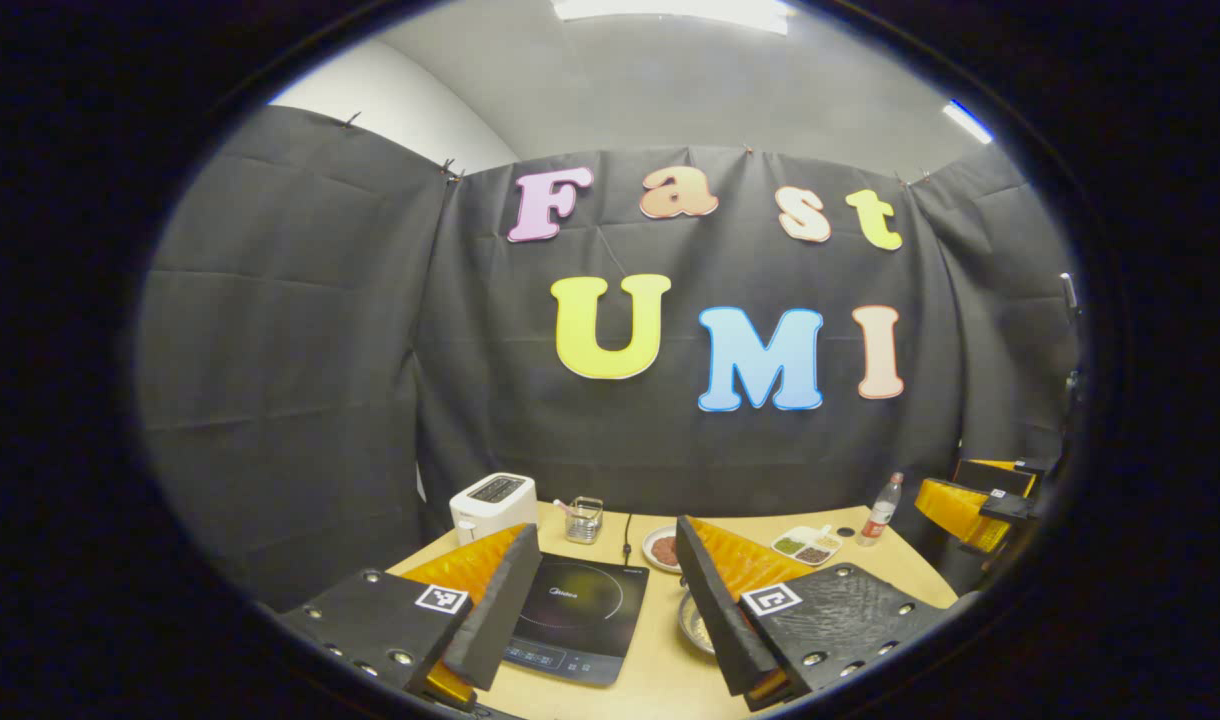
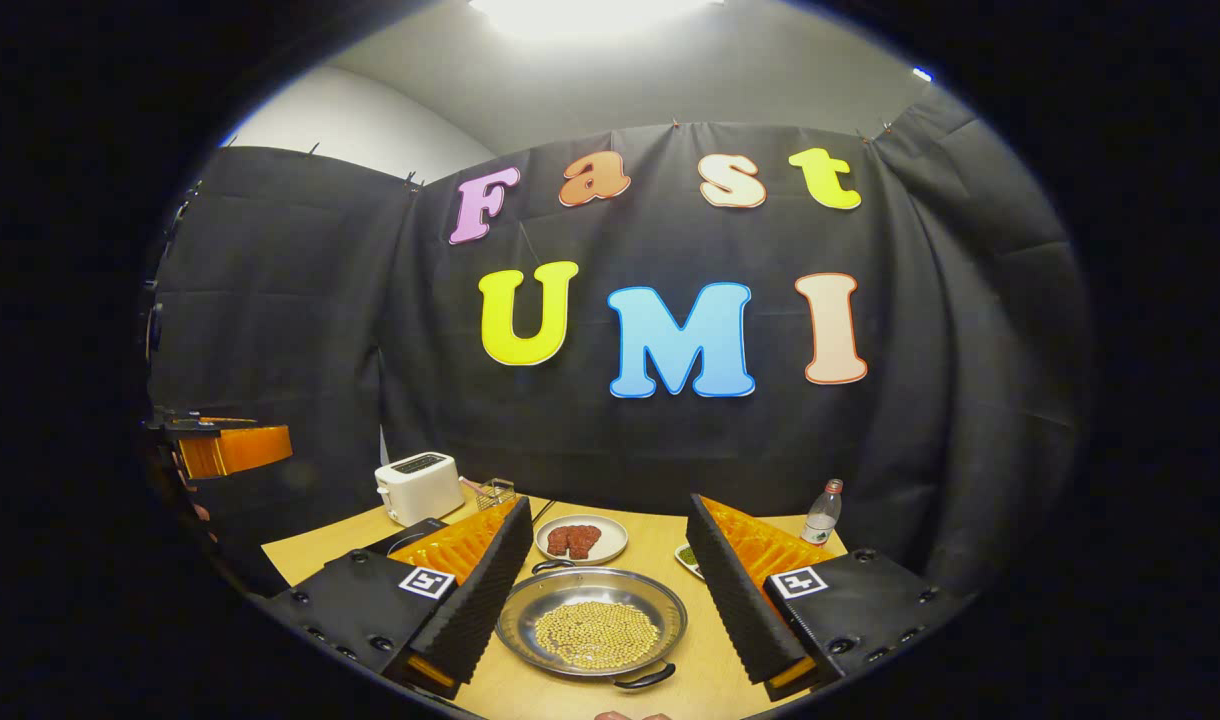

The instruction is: First push the handle of the pot to place it horizontally, then grasp the pot with both hands and set it on the induction cooktop.

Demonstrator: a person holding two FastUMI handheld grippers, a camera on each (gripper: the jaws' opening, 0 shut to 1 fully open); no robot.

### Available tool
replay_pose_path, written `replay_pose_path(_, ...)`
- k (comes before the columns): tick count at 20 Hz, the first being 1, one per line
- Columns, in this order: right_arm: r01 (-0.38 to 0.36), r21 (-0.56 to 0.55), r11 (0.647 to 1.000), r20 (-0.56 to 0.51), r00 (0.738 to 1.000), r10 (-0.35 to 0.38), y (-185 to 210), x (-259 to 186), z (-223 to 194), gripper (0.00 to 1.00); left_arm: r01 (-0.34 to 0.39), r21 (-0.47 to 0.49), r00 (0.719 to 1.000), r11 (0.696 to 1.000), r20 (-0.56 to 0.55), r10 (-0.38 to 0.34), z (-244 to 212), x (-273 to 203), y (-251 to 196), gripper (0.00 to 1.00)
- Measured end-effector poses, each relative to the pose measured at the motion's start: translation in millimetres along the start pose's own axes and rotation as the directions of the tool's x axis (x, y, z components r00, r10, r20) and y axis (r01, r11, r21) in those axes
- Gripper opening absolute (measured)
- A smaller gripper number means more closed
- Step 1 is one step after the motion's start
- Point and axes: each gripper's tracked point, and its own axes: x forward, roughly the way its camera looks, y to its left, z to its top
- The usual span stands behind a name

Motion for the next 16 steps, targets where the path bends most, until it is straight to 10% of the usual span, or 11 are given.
replay_pose_path(16,0.182,-0.058,0.982,-0.182,0.965,-0.189,0.6,-9.9,-46.9,0.99,0.227,0.017,0.972,0.974,-0.063,-0.225,-38.7,55.0,13.5,0.84)
